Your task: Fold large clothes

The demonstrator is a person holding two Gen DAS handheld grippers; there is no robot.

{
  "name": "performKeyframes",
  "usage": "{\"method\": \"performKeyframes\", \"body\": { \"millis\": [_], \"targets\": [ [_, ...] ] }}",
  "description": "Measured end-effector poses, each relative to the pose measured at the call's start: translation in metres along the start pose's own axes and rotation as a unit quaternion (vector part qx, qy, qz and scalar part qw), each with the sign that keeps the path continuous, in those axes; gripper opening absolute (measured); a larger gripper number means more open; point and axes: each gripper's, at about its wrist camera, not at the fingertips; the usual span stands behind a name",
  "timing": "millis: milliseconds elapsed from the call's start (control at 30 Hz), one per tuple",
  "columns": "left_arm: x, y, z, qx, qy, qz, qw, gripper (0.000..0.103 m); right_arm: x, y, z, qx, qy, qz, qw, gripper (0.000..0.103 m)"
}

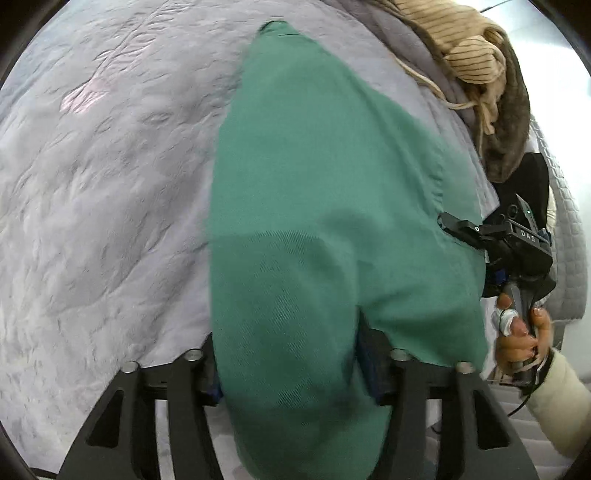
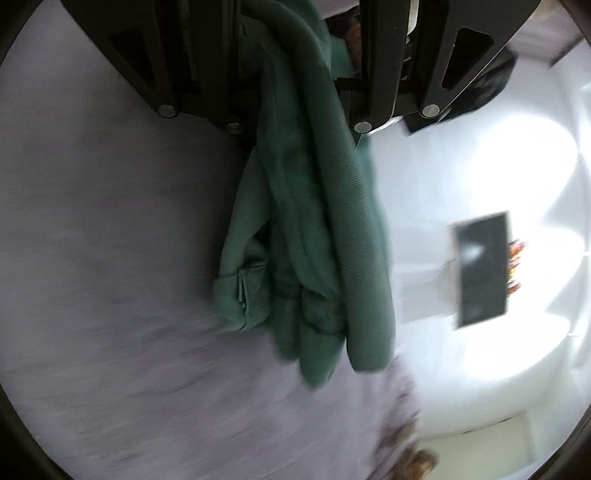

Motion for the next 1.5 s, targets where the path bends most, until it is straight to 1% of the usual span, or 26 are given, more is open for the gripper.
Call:
{"method": "performKeyframes", "body": {
  "millis": [100,167,200,267,300,333,400,467,500,567,633,700,733,767,800,833,933,1000,1067,1133,1167,1300,1367,1400,1500],
  "targets": [
    [-0.006,0.01,-0.02,0.019,-0.004,0.018,0.9996,0.064,-0.016,0.002,-0.017,0.025,0.088,-0.017,0.996,0.038],
    [-0.013,0.015,-0.037,0.031,-0.024,0.022,0.999,0.064,-0.033,0.006,-0.027,0.04,0.138,-0.043,0.989,0.038],
    [-0.016,0.016,-0.043,0.036,-0.031,0.024,0.9986,0.064,-0.044,0.012,-0.031,0.046,0.156,-0.053,0.985,0.038],
    [-0.017,0.014,-0.054,0.049,-0.042,0.025,0.9977,0.064,-0.061,0.025,-0.035,0.053,0.17,-0.066,0.982,0.038],
    [-0.013,0.01,-0.059,0.056,-0.052,0.025,0.9967,0.064,-0.071,0.034,-0.036,0.055,0.168,-0.071,0.982,0.038],
    [-0.011,0.007,-0.062,0.061,-0.054,0.027,0.9963,0.064,-0.078,0.043,-0.036,0.053,0.167,-0.074,0.982,0.038],
    [-0.013,0.012,-0.066,0.062,-0.044,0.035,0.9965,0.064,-0.097,0.061,-0.037,0.047,0.175,-0.095,0.979,0.038],
    [-0.006,0.019,-0.061,0.055,-0.045,0.059,0.9957,0.064,-0.109,0.088,-0.023,0.033,0.181,-0.123,0.975,0.037],
    [0.0,0.026,-0.055,0.048,-0.054,0.081,0.9941,0.064,-0.105,0.097,-0.036,0.026,0.183,-0.131,0.974,0.035],
    [0.011,0.035,-0.042,0.036,-0.076,0.107,0.9907,0.064,-0.104,0.117,-0.026,0.006,0.191,-0.137,0.972,0.034],
    [0.011,0.045,-0.032,0.028,-0.083,0.112,0.9898,0.064,-0.099,0.131,-0.011,-0.009,0.223,-0.134,0.966,0.032],
    [0.008,0.048,-0.029,0.022,-0.084,0.108,0.9903,0.065,-0.089,0.135,-0.001,-0.006,0.264,-0.133,0.955,0.032],
    [0.006,0.048,-0.03,0.023,-0.086,0.107,0.9903,0.071,-0.083,0.136,0.0,-0.002,0.28,-0.132,0.951,0.032],
    [0.006,0.048,-0.031,0.024,-0.091,0.107,0.9898,0.074,-0.074,0.134,0.0,0.005,0.299,-0.126,0.946,0.032],
    [0.006,0.048,-0.032,0.024,-0.093,0.111,0.9892,0.074,-0.064,0.131,0.0,0.011,0.315,-0.113,0.942,0.029],
    [0.008,0.047,-0.032,0.022,-0.093,0.113,0.989,0.074,-0.053,0.127,0.0,0.016,0.322,-0.095,0.942,0.027],
    [0.009,0.046,-0.038,0.018,-0.097,0.109,0.9891,0.074,-0.021,0.119,-0.007,0.022,0.328,-0.035,0.944,0.027],
    [0.008,0.047,-0.047,0.024,-0.109,0.105,0.9882,0.074,-0.02,0.118,-0.012,0.033,0.315,-0.02,0.948,0.027],
    [0.009,0.051,-0.056,0.034,-0.12,0.103,0.9868,0.074,-0.03,0.121,-0.016,0.031,0.315,-0.032,0.948,0.031],
    [0.008,0.052,-0.068,0.044,-0.129,0.093,0.9864,0.074,-0.044,0.126,-0.021,0.025,0.322,-0.052,0.945,0.031],
    [0.008,0.051,-0.072,0.047,-0.131,0.085,0.9866,0.074,-0.051,0.128,-0.023,0.023,0.323,-0.057,0.944,0.034],
    [0.012,0.047,-0.085,0.05,-0.147,0.053,0.9864,0.074,-0.073,0.134,-0.036,0.032,0.308,-0.081,0.947,0.047],
    [0.015,0.044,-0.088,0.05,-0.151,0.048,0.9861,0.074,-0.08,0.138,-0.05,0.039,0.299,-0.089,0.949,0.048],
    [0.018,0.046,-0.09,0.051,-0.154,0.047,0.9856,0.074,-0.087,0.146,-0.055,0.038,0.294,-0.091,0.951,0.048],
    [0.03,0.045,-0.094,0.056,-0.158,0.041,0.9849,0.074,-0.094,0.146,-0.068,0.033,0.285,-0.1,0.953,0.051]
  ]
}}
Point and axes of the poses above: each gripper's, at about its wrist camera, not at the fingertips, and z roughly the way its jaws point, x to its right, y to its underside, and after that the axes turned 15 degrees about -y, right-handed
